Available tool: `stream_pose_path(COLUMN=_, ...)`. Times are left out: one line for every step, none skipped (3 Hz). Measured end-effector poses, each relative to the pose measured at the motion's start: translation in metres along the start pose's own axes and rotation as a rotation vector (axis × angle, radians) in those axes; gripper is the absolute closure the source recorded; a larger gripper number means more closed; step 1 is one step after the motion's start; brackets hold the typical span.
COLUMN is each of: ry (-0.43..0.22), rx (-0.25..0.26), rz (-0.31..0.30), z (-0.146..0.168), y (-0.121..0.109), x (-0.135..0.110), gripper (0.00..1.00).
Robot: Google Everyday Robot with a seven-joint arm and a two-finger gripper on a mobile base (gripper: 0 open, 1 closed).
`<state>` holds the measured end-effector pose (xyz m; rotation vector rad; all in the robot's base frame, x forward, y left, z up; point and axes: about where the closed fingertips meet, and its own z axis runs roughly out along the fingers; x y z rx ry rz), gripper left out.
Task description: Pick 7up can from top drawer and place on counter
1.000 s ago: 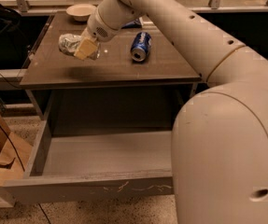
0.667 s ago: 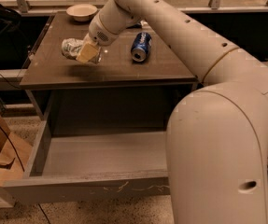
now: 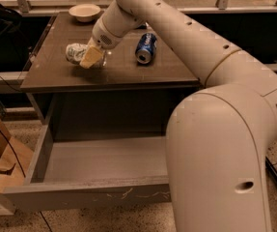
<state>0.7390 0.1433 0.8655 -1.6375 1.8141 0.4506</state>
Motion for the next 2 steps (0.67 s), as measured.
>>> stream_pose_path(ry=0.000, rx=0.000, rz=0.000, z=0.0000, y=0.0000, x=0.0000, gripper=0.00)
stream_pose_path(ry=0.000, rx=0.000, rz=0.000, z=0.0001, y=0.0000, x=0.0000, gripper=0.00)
